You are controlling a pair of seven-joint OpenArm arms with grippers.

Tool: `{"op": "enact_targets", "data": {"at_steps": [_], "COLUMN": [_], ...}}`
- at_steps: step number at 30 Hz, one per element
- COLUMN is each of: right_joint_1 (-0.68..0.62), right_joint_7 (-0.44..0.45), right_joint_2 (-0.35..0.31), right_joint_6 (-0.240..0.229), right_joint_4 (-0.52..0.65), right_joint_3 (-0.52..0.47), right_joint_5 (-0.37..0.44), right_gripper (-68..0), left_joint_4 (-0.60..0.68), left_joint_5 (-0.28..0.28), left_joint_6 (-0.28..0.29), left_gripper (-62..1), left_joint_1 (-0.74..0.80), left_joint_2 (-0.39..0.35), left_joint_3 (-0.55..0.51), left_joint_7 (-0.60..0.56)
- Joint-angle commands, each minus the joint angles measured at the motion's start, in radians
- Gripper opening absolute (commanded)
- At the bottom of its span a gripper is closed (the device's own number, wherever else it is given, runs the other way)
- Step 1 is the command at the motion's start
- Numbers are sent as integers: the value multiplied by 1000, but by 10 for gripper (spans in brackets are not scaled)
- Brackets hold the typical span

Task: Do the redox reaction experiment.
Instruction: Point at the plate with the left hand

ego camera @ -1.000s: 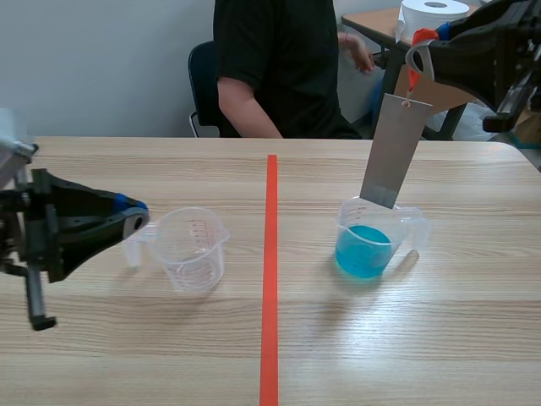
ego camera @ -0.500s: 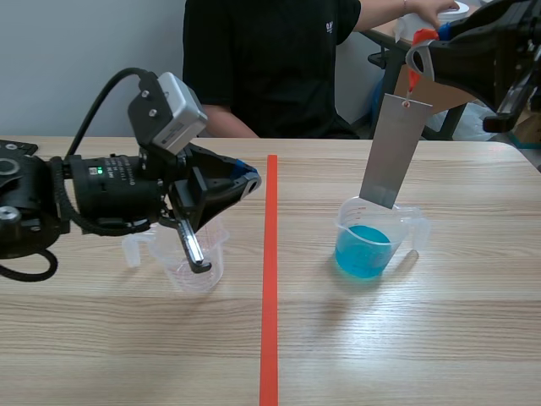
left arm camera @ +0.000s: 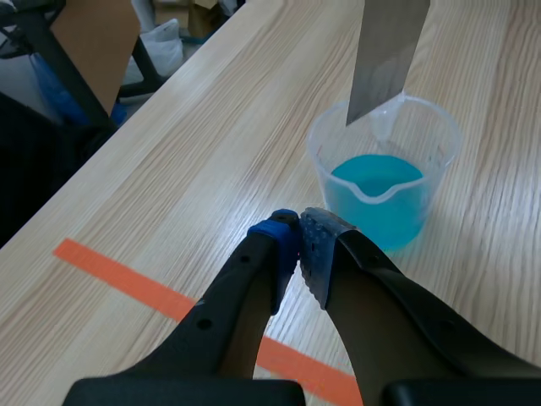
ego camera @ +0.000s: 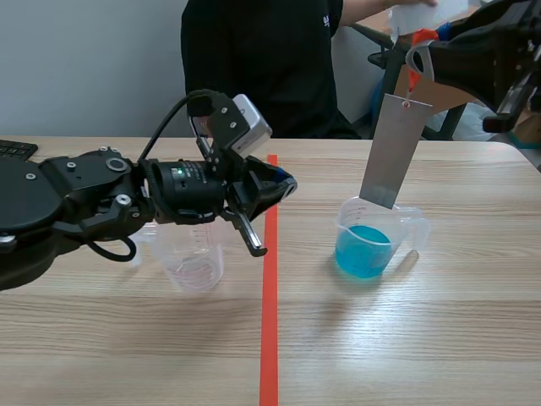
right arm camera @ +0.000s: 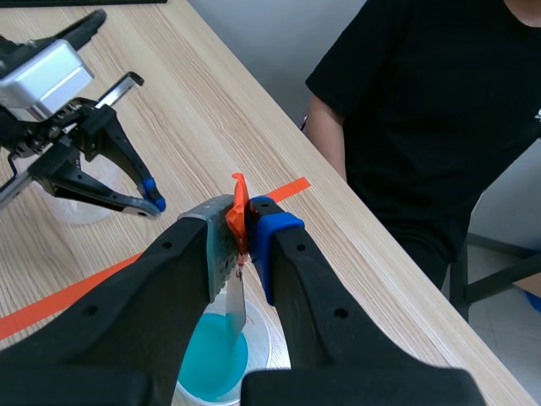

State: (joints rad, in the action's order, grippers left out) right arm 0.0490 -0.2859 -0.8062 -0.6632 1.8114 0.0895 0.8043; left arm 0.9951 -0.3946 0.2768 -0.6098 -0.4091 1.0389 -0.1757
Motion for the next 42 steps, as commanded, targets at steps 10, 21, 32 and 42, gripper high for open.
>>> {"op": "enact_targets", "data": {"at_steps": [10,21,32,42], "right_joint_1": [12,12,12,12], "right_joint_7": [22,22,22,22], "right_joint_2": [-11,-11,-11,-11], "right_joint_6": [3,3,3,3], "right_joint_4": [11,11,11,11], "right_joint_3": [-5,-5,-5,-5], "right_joint_5": [11,11,11,11], "right_gripper": [-662,-662,-662,-662], "left_joint_4": [-115,-204,-216,-216], "left_joint_5": [-5,-2,-2,18], "left_joint_6": [-33,-68,-77,-82], "left_gripper": [-560,-560,-560,-560], "left_joint_1": [-23,-26,-25,-25], "left_joint_2": [173,243,249,281], "left_joint_3": [5,5,5,5], "left_joint_7": [-19,-53,-52,-48]}}
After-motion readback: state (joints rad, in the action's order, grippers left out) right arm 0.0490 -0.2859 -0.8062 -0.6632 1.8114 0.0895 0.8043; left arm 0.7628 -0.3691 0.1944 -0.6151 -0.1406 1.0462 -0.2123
